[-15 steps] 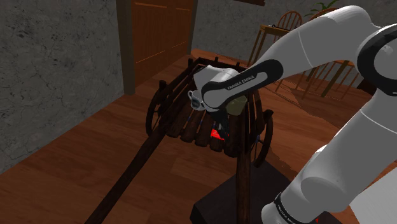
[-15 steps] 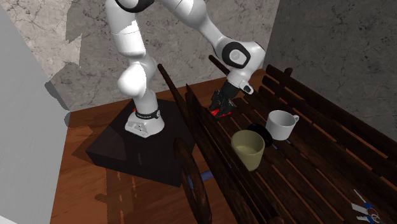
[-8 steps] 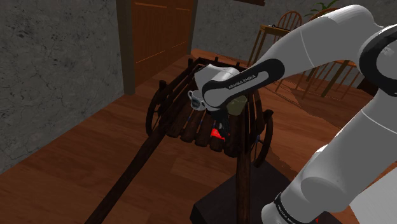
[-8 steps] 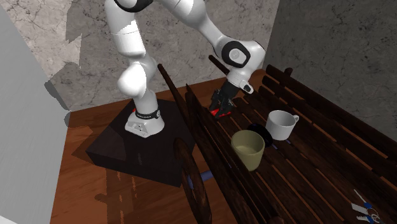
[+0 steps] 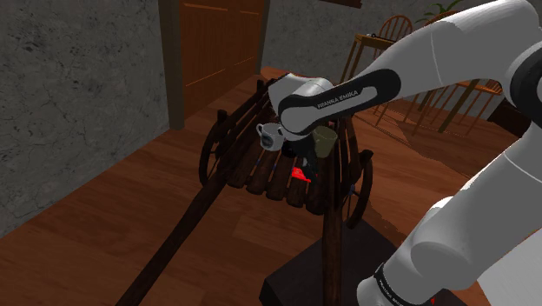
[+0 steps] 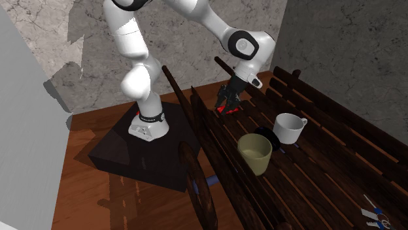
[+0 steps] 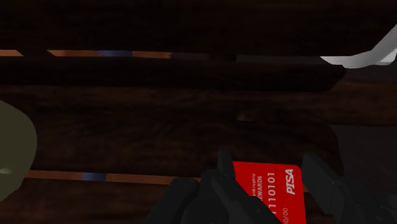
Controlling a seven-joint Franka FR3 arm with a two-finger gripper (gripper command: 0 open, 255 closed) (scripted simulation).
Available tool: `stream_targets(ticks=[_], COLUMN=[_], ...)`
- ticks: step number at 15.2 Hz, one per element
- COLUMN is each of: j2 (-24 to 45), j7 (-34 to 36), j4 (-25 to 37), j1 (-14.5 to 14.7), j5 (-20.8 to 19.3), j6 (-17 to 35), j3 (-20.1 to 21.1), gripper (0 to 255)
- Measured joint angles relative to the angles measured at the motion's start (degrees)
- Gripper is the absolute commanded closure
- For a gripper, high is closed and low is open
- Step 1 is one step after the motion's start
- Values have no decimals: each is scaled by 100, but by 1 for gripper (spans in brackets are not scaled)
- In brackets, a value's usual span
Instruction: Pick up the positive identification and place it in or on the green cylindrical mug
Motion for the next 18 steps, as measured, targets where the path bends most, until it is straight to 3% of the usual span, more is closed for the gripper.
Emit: stream_targets(ticks=[18], j2=[-531], j7=[-369], j4=[877], j1=[19], j5=[72], j6=[-1355], j3=[15], gripper=[255])
